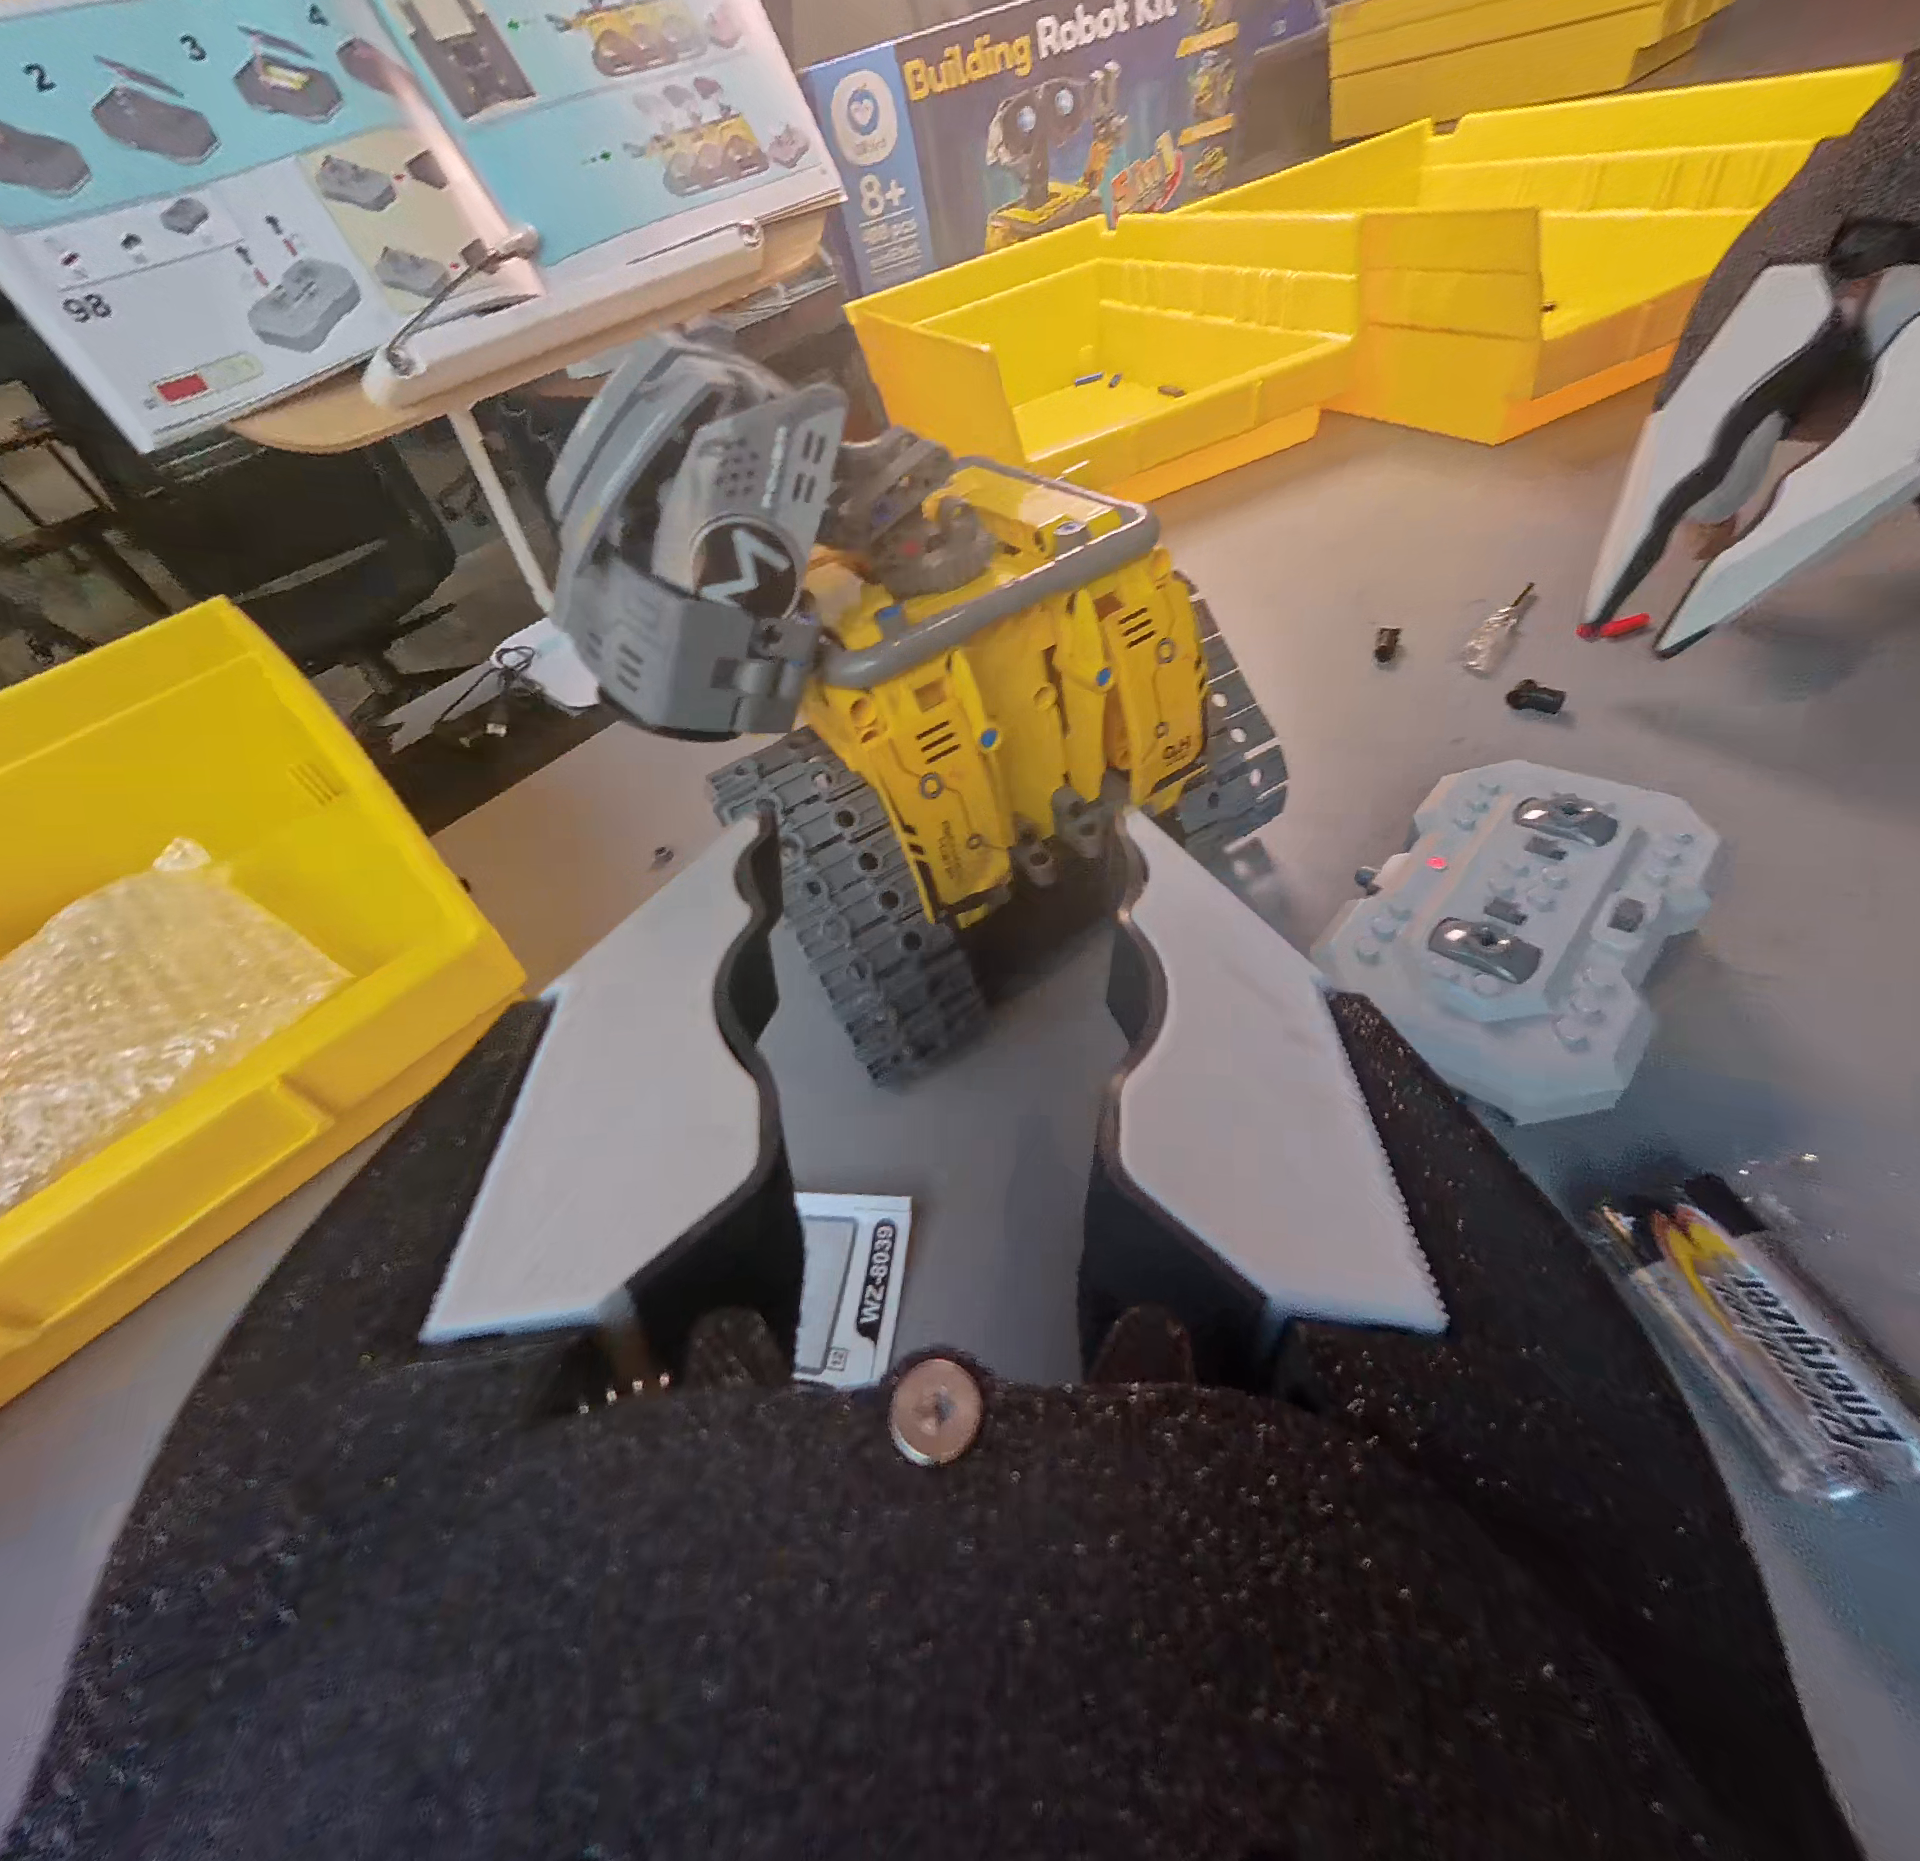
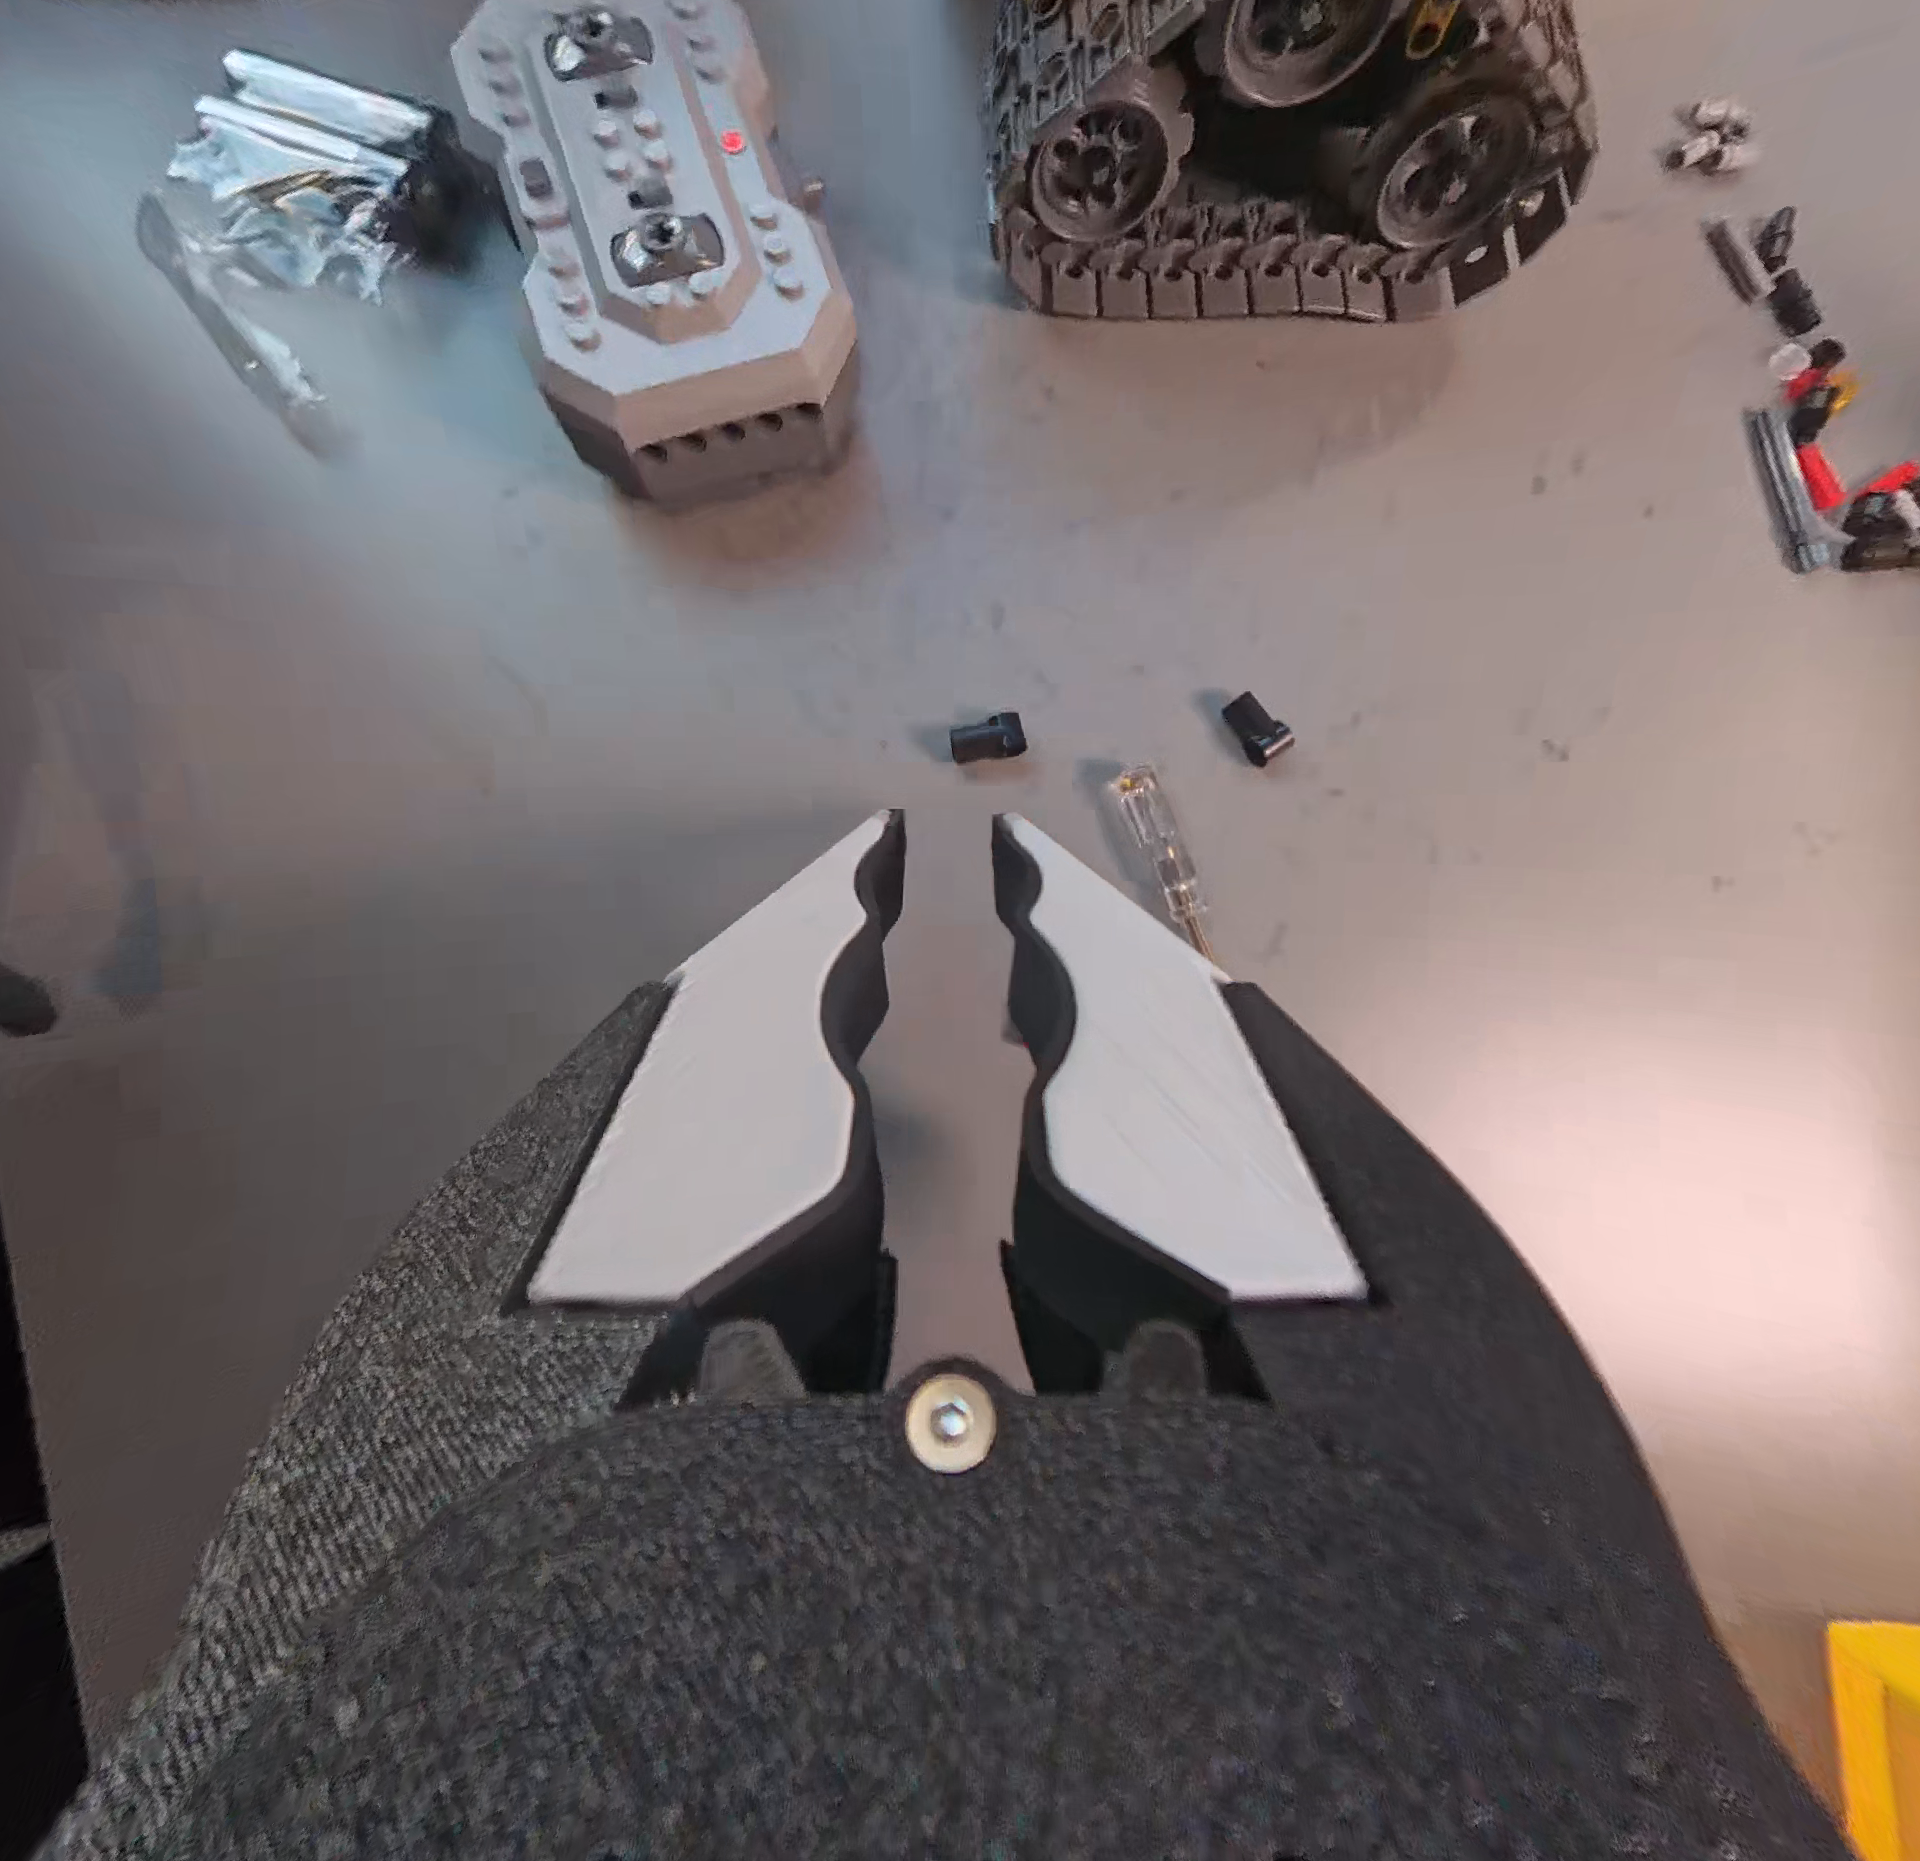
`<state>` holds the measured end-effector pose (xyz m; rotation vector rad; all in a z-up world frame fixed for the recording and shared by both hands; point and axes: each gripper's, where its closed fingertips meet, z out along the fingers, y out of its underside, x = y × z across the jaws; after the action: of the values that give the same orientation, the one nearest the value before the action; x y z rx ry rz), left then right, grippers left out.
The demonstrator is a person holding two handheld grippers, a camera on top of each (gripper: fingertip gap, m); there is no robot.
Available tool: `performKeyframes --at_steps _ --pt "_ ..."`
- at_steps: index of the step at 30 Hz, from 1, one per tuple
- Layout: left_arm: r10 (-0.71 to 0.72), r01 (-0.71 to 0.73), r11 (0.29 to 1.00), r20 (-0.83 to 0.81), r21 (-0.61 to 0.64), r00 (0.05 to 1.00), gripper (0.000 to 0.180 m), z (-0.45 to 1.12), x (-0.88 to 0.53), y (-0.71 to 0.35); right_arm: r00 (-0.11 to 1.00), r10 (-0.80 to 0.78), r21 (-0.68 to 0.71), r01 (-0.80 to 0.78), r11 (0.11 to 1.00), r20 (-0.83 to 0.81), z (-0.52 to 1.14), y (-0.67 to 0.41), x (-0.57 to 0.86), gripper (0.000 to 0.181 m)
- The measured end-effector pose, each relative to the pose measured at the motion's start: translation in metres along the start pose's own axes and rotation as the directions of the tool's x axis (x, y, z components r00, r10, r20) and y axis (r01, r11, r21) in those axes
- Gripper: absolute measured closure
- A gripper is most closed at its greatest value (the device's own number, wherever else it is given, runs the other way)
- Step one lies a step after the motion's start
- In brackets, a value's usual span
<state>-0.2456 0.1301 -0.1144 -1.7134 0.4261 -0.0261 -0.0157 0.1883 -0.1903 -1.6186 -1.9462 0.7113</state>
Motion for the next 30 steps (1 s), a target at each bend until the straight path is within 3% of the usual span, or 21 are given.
performKeyframes --at_steps 3,9,14,17,20,24,27,30 --pt "0.028 -0.026 0.999 -0.054 0.032 0.998 0.119 -0.002 0.019 -0.013 0.993 0.091 -0.058 -0.096 0.994 -0.079 0.02 -0.002 0.001 0.157" --pt "0.074 -0.065 0.996 -0.14 0.066 0.987 0.12 -0.008 0.05 -0.026 0.982 0.168 -0.074 -0.175 0.982 -0.091 0.032 -0.01 0.0 0.163" --pt "0.093 -0.083 0.995 -0.173 0.062 0.98 0.122 -0.01 0.06 -0.025 0.996 0.08 -0.113 -0.083 0.99 -0.026 0.037 -0.012 0.003 0.174" --pt "0.05 -0.049 0.999 -0.31 0.011 0.95 0.129 -0.011 0.083 -0.017 0.999 -0.029 -0.072 0.027 0.997 -0.023 0.031 -0.021 0.0 0.174" --pt "-0.114 0.055 0.99 -0.531 -0.126 0.84 0.134 -0.016 0.122 -0.008 0.982 -0.188 0.125 0.188 0.974 -0.017 0.011 -0.063 -0.031 0.174" --pt "-0.342 0.254 0.939 -0.669 -0.23 0.66 0.14 -0.018 0.153 -0.029 0.926 -0.358 0.288 0.378 0.88 -0.123 -0.007 -0.108 -0.069 0.174" --pt "-0.539 0.449 0.828 -0.7 -0.336 0.469 0.148 -0.016 0.161 -0.046 0.854 -0.458 0.288 0.516 0.807 -0.246 -0.01 -0.127 -0.081 0.174" --pt "-0.626 0.569 0.721 -0.724 -0.395 0.29 0.154 -0.021 0.164 -0.06 0.782 -0.536 0.233 0.612 0.755 -0.318 -0.009 -0.135 -0.085 0.174"
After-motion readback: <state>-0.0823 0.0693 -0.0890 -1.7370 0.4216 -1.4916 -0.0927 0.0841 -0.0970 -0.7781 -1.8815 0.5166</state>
